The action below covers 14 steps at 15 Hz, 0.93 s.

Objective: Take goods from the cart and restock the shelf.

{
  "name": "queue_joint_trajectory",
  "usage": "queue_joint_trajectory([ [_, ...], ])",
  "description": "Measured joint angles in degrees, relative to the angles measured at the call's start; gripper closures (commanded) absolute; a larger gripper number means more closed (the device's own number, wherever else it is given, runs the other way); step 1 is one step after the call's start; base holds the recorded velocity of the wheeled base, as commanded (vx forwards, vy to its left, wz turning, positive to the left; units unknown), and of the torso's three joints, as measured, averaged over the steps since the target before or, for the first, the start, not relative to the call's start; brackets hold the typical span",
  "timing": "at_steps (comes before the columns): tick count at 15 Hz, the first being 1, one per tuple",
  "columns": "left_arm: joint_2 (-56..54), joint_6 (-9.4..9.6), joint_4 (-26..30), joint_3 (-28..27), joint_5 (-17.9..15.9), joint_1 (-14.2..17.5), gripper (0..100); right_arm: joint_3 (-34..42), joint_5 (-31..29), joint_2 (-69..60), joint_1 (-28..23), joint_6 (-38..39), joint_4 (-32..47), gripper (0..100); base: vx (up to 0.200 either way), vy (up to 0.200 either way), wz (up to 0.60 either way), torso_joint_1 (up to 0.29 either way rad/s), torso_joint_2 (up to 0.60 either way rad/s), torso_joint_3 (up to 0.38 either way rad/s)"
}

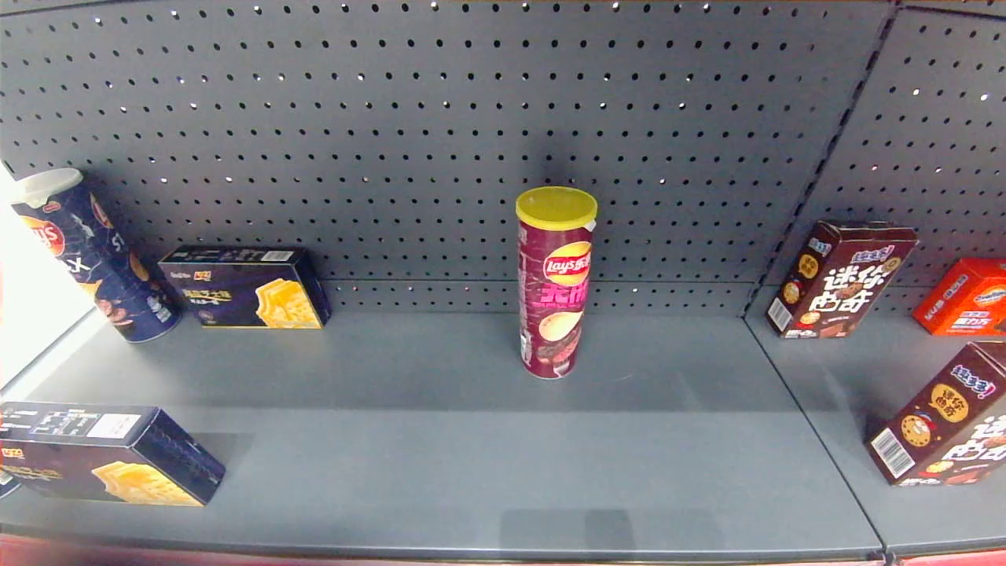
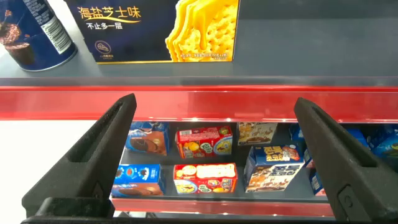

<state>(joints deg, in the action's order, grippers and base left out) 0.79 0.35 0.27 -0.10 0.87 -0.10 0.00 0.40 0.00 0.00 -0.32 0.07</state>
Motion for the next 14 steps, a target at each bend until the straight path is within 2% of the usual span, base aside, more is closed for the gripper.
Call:
queue_joint_trajectory([
  [10,0.0,-0.02,0.0,0.0,0.0,0.0,0,0.0,0.0,0.0,0.0,-0.2,0.0,0,0.0,0.0,0.0,0.0,0.0,0.0],
  [14,0.0,0.0,0.0,0.0,0.0,0.0,0,0.0,0.0,0.0,0.0,-0.3,0.0,0,0.0,0.0,0.6,0.0,0.0,0.002],
])
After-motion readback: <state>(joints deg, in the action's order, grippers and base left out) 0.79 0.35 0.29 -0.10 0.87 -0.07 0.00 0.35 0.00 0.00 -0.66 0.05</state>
